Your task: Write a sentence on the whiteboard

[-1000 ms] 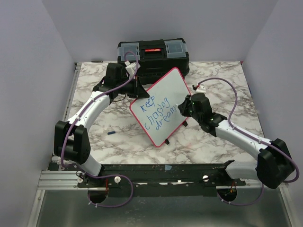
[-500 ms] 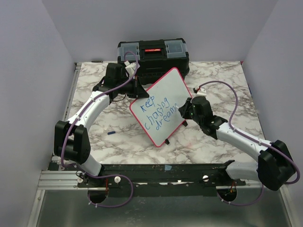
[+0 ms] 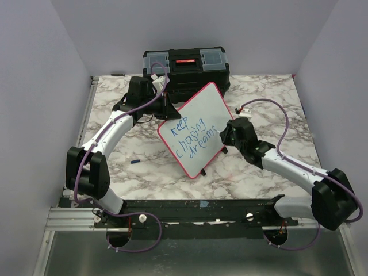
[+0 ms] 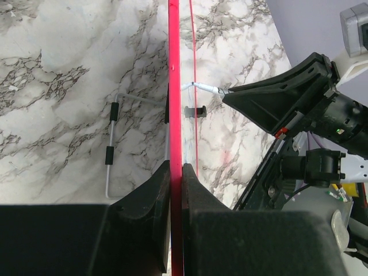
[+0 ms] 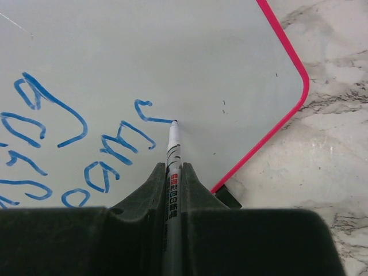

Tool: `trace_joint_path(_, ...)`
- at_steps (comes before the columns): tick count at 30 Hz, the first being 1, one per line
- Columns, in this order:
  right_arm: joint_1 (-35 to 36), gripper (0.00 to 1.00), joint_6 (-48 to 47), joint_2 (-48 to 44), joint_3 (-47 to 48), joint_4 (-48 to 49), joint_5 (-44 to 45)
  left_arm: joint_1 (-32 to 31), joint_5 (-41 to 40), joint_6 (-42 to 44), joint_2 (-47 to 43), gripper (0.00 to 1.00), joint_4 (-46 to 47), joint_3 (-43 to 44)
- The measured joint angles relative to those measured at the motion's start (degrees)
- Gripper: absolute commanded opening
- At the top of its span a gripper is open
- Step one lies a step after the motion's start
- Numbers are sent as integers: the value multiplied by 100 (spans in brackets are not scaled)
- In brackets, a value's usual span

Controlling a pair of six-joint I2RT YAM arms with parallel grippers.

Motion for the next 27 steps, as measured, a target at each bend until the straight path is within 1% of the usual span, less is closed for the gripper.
trace_joint_path(6, -2, 1, -9, 74, 2, -52, 197, 2, 0, -20, 0, 0, -2, 0)
trace_joint_path(14, -2, 1, -4, 66, -11, -57, 210, 2, 0, -20, 0, 0, -2, 0)
trace_joint_path(27, -39, 1, 0, -87, -170, -55, -162, 7, 0, -20, 0, 0, -7, 0)
